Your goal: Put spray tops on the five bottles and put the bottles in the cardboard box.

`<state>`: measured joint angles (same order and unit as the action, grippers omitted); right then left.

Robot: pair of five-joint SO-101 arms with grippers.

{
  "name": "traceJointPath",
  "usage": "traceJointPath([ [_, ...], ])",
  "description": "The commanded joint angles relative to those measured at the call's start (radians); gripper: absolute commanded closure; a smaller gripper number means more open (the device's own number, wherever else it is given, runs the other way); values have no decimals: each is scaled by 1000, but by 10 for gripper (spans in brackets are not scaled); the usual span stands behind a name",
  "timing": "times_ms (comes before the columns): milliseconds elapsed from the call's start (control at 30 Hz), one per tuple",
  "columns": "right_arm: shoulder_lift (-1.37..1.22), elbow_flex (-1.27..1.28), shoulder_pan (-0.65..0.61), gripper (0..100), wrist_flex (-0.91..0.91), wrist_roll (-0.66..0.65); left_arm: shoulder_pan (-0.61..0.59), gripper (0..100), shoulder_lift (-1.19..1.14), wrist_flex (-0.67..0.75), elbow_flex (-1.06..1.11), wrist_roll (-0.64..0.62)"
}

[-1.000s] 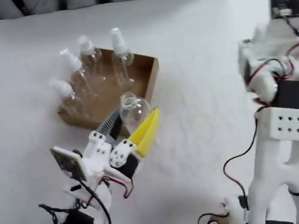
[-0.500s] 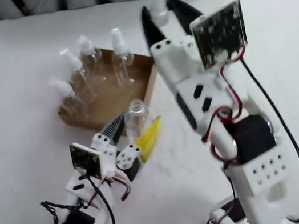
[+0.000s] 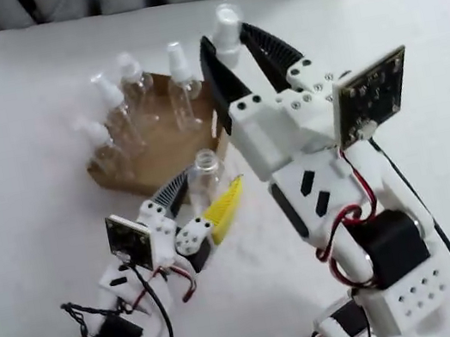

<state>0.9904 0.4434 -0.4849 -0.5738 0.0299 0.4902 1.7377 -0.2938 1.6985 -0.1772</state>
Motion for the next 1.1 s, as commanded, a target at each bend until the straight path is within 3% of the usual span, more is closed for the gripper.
traceJointPath([
  [0, 59, 6, -8, 982, 19, 8, 16, 978, 22, -3, -3, 12],
  [133, 84, -6, -10, 982, 21, 8, 16, 978, 22, -3, -3, 14],
  [367, 82, -69, -124, 982, -76, 9, 16, 978, 22, -3, -3, 15],
  [667, 77, -43, -61, 982, -71, 9, 8, 978, 22, 2, -3, 15],
  [1067, 77, 57, -65, 982, -51, 9, 8, 978, 24, 5, -3, 14],
])
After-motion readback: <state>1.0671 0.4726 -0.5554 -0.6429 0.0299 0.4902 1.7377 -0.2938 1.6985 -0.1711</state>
